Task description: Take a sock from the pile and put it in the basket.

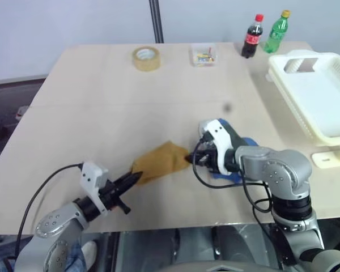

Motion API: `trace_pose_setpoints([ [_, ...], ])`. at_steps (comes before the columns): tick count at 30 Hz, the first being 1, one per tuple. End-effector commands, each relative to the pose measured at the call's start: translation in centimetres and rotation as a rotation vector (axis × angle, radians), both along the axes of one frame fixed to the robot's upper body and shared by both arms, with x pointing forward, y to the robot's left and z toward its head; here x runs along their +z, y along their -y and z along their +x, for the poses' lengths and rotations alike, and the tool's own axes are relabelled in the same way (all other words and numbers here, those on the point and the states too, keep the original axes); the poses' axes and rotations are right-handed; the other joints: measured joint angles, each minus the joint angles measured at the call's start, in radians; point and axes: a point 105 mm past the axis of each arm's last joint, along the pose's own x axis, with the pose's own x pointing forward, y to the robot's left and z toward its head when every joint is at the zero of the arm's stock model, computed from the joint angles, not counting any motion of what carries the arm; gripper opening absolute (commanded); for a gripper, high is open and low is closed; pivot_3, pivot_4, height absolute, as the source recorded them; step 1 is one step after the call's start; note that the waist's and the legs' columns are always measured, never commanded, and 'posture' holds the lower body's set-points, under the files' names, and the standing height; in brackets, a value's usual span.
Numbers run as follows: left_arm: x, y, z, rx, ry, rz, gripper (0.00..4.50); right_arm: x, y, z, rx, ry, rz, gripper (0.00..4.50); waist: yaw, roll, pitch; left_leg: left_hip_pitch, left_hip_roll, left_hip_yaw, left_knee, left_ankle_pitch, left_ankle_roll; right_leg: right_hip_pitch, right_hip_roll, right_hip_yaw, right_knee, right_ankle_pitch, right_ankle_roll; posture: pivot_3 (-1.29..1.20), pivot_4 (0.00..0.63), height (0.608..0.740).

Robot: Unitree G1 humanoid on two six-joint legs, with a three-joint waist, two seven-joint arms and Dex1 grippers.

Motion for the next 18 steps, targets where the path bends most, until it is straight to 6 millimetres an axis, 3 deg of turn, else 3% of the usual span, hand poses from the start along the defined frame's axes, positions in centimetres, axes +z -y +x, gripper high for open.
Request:
trace_pose_setpoints([
  [1,0.2,-0.2,0.2,0.015,0.021,0.013,0.00,1.2,-0.1,0.4,0.000,0.071,0.024,2.22,0.000,0.000,0.000,0.000,0.000,0.000,0.000,0.000,0.000,0.000,0.000,0.000,0.000,0.000,0.000,0.00,0.150,0.738],
  [2,0.1,-0.3,0.3,0.025,0.020,0.015,0.00,1.8,-0.1,0.6,-0.002,0.109,0.041,2.65,0.000,0.000,0.000,0.000,0.000,0.000,0.000,0.000,0.000,0.000,0.000,0.000,0.000,0.000,0.000,0.00,0.150,0.738],
  [5,-0.2,-0.4,0.2,0.028,0.011,0.023,0.00,3.7,0.0,1.4,0.012,0.282,0.056,2.65,0.000,0.000,0.000,0.000,0.000,0.000,0.000,0.000,0.000,0.000,0.000,0.000,0.000,0.000,0.000,0.00,0.150,0.738],
  [8,-0.4,-0.1,0.3,0.026,0.007,0.021,0.00,5.7,-1.1,1.0,0.108,0.446,0.106,2.65,-0.002,0.000,0.000,0.000,0.000,0.000,0.000,0.000,0.000,0.000,0.000,0.000,0.000,0.000,0.000,0.00,0.150,0.738],
  [14,-1.0,-0.1,0.5,0.046,-0.022,0.009,0.00,4.8,-3.6,2.1,0.201,0.597,0.030,2.65,-0.001,0.000,0.000,0.003,0.001,0.000,0.000,0.000,0.000,0.003,0.001,-0.001,0.000,0.000,0.000,0.00,0.150,0.738],
  [18,-0.9,0.2,0.6,0.037,-0.036,-0.029,1.46,4.5,-5.7,2.8,0.265,0.669,-0.010,2.71,-0.001,0.000,0.000,0.003,0.000,0.000,0.001,0.000,0.000,0.004,0.001,0.000,0.000,0.000,0.000,0.00,0.150,0.738],
])
